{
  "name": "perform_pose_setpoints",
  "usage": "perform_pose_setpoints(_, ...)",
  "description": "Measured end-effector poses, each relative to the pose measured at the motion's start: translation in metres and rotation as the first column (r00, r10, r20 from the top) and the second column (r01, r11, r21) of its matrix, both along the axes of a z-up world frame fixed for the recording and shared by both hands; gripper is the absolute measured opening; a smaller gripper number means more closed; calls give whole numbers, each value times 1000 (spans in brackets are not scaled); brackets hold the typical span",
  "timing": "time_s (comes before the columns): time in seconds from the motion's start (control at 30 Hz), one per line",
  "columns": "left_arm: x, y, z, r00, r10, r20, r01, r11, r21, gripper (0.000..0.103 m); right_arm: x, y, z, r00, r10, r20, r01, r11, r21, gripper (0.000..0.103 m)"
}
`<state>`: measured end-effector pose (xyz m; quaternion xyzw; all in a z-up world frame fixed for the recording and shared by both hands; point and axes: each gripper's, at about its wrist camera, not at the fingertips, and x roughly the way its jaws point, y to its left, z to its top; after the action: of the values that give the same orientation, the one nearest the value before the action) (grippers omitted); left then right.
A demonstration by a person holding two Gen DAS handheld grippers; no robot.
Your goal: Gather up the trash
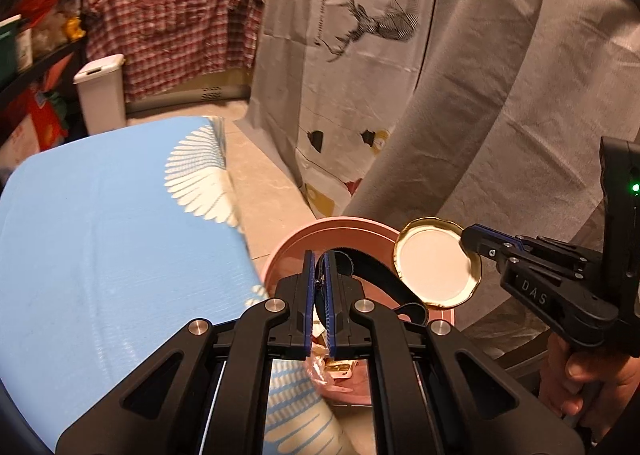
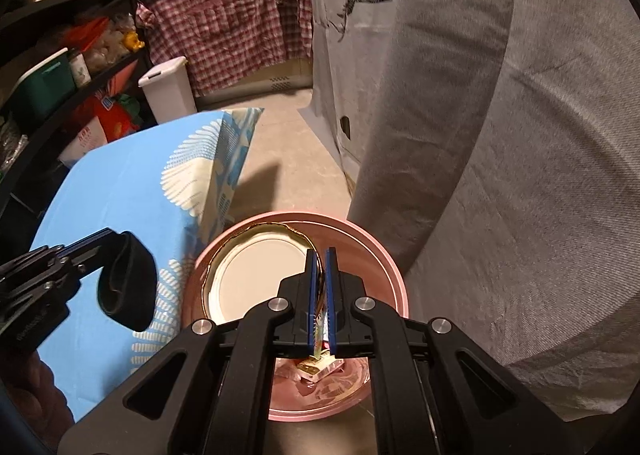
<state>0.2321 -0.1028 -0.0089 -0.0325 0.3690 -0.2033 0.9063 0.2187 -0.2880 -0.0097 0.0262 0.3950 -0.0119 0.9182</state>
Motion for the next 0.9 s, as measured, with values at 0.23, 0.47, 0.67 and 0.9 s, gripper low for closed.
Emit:
perform_pose_setpoints(0.23, 13, -7, -9, 999, -35, -34, 35, 999, -13, 5, 8, 1, -10, 1000, 0, -25, -1, 1000, -18, 5)
perform_pose_setpoints(0.47, 19, -10, -16, 997, -48, -53, 48, 999, -13, 27, 12, 3, -18, 998, 8, -63, -10, 1000, -22, 11)
perform_pose_setpoints(0.67, 13, -1, -15, 998, -48, -45, 48, 999, -5, 27, 9, -1, -13, 999, 2, -42, -2, 1000, -8, 31)
perform_pose_setpoints(0.9, -8, 16, -4, 1000, -15, -14, 16, 1000, 15, 30, -15, 3, 5, 999, 28, 38, -29, 999, 37, 39)
